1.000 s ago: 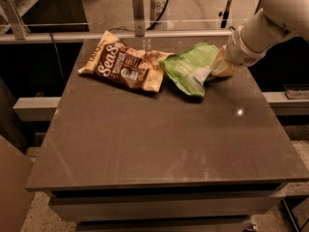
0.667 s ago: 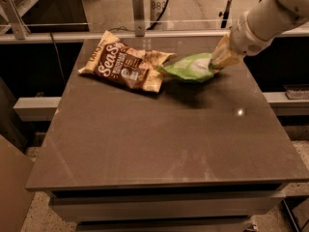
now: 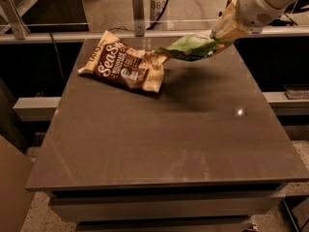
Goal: Pick green rice chip bag
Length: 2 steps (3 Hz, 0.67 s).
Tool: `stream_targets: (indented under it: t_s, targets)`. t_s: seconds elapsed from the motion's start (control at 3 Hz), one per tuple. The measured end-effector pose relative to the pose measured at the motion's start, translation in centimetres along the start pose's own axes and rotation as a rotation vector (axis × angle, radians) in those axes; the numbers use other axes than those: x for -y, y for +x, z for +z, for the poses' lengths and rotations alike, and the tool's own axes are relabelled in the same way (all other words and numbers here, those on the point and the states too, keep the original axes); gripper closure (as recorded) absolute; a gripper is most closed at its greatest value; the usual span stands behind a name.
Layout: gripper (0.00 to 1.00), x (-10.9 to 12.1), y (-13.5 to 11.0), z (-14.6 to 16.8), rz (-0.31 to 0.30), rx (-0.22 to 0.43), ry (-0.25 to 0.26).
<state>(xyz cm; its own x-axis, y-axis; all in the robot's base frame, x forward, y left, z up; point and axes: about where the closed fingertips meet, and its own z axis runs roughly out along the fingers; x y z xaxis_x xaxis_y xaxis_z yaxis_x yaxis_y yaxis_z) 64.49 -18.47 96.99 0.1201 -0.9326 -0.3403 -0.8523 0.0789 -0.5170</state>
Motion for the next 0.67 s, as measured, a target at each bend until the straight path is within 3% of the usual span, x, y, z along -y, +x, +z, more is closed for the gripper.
stream_targets:
  t_s: [0.33, 0.67]
  targets:
    - [1.0, 1.84, -1.81, -2.76, -0.024, 0.013, 0.057]
    - [1.0, 1.99, -1.91, -2.94, -0.025, 0.014, 0.062]
